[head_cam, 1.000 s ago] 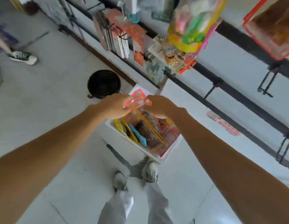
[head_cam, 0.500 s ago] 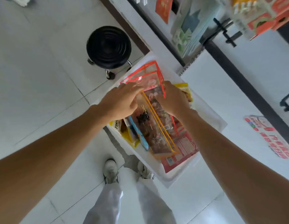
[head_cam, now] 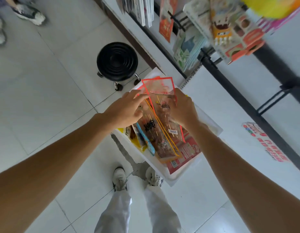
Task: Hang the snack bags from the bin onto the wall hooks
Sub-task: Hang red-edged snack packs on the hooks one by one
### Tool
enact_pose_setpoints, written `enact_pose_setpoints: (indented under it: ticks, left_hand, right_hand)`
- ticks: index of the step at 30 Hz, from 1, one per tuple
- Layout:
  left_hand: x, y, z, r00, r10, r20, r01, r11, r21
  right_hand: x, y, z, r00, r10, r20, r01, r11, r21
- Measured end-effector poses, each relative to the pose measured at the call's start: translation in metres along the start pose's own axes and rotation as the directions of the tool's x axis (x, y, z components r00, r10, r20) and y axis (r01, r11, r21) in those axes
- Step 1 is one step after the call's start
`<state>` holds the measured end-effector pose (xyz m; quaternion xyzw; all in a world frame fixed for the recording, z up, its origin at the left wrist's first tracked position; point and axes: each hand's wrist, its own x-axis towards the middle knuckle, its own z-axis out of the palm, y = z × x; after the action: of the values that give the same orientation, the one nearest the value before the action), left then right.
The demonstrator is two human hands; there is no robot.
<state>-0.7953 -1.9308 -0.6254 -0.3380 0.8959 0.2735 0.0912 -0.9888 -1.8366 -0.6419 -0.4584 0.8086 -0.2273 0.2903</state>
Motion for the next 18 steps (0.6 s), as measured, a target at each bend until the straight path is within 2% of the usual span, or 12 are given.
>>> enact_pose_setpoints:
  ticks: [2, 6, 9, 11, 14, 16, 18]
  left_hand:
    - [-0.009, 0.013, -0.017, 1.000, 0.013, -0.020, -0.013, 0.999, -0.041]
    - [-0.027, 0.042, -0.052, 0.998, 0.042, -0.049, -0.048, 0.991, -0.124]
    - [-0.041, 0.071, -0.081, 0.990, 0.046, -0.131, -0.080, 0.961, -0.266]
    - [-0.051, 0.092, -0.102, 0.985, -0.017, -0.174, -0.059, 0.904, -0.422]
    - [-0.063, 0.117, -0.138, 0.978, -0.103, -0.181, -0.037, 0.769, -0.639]
    - [-0.073, 0.126, -0.164, 0.986, -0.088, -0.141, -0.037, 0.707, -0.706]
    - [-0.086, 0.136, -0.188, 0.997, -0.007, -0.082, -0.058, 0.649, -0.758]
  right_hand:
    - [-0.014, -0.010, -0.021, 1.000, -0.002, -0.029, 0.004, 0.998, 0.063]
    - [-0.047, -0.041, -0.069, 0.990, -0.082, -0.117, 0.101, 0.981, 0.164]
    - [-0.065, -0.064, -0.107, 0.981, -0.085, -0.177, 0.125, 0.965, 0.231]
    - [-0.076, -0.080, -0.134, 0.972, -0.105, -0.210, 0.157, 0.955, 0.252]
    - [-0.097, -0.108, -0.174, 0.962, -0.126, -0.243, 0.205, 0.920, 0.333]
    - [-0.113, -0.125, -0.197, 0.952, -0.144, -0.272, 0.239, 0.902, 0.359]
    - [-0.130, -0.143, -0.219, 0.935, -0.164, -0.315, 0.284, 0.877, 0.387]
